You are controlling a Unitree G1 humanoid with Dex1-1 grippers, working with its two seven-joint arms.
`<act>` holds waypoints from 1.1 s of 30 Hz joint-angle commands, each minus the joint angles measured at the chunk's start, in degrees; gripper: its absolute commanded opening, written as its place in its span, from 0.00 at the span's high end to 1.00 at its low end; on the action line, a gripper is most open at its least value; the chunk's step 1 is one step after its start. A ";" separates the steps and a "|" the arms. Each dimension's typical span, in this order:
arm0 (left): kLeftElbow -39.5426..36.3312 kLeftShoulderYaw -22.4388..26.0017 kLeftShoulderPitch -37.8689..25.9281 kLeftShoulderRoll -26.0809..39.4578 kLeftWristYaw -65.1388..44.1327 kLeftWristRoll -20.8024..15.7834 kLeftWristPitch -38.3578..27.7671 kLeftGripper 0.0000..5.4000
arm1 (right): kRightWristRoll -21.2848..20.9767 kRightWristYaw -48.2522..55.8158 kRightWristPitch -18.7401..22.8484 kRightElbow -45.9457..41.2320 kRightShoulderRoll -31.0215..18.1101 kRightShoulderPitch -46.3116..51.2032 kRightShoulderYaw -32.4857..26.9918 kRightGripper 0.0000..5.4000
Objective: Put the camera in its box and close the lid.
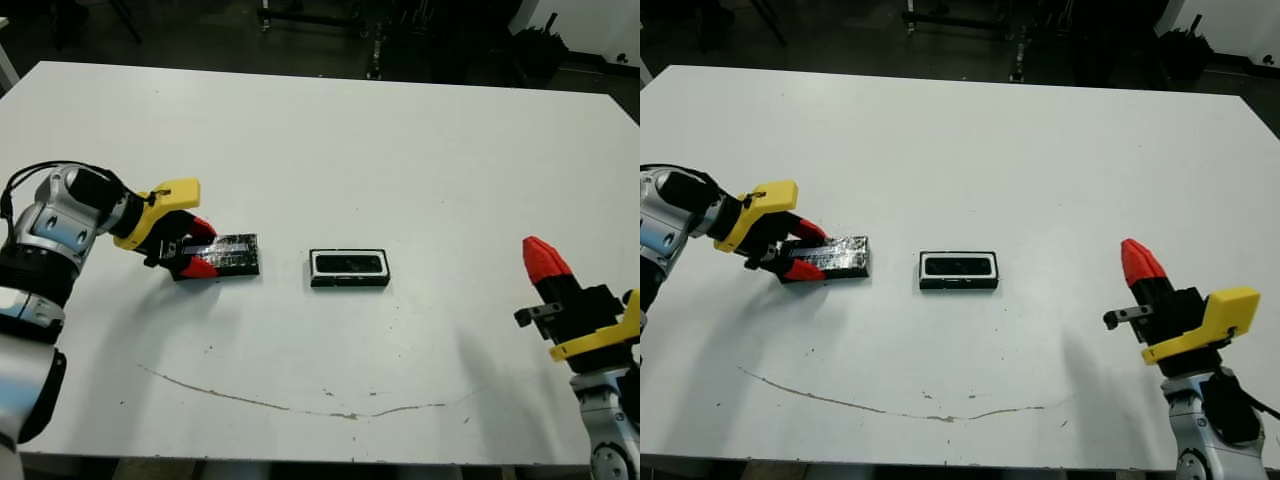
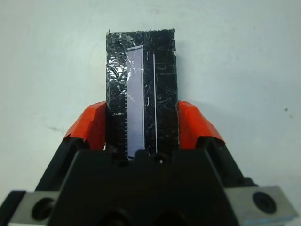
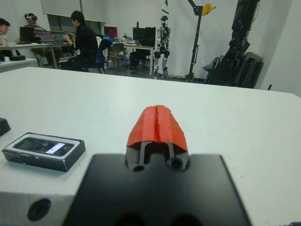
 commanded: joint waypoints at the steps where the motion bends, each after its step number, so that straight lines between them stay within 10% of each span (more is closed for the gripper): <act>1: -0.88 -0.19 1.89 0.67 0.26 0.17 0.20 0.42 | -0.22 0.17 -0.20 0.11 -1.03 0.26 -0.35 1.00; 16: -5.95 16.91 9.85 -8.02 7.69 -21.53 8.11 0.42 | -0.30 1.20 0.49 1.98 -0.58 -0.16 2.28 1.00; 33: -0.15 12.84 5.93 -16.63 4.47 -22.82 12.05 0.42 | -1.85 1.58 -0.74 2.37 -0.14 0.72 4.35 1.00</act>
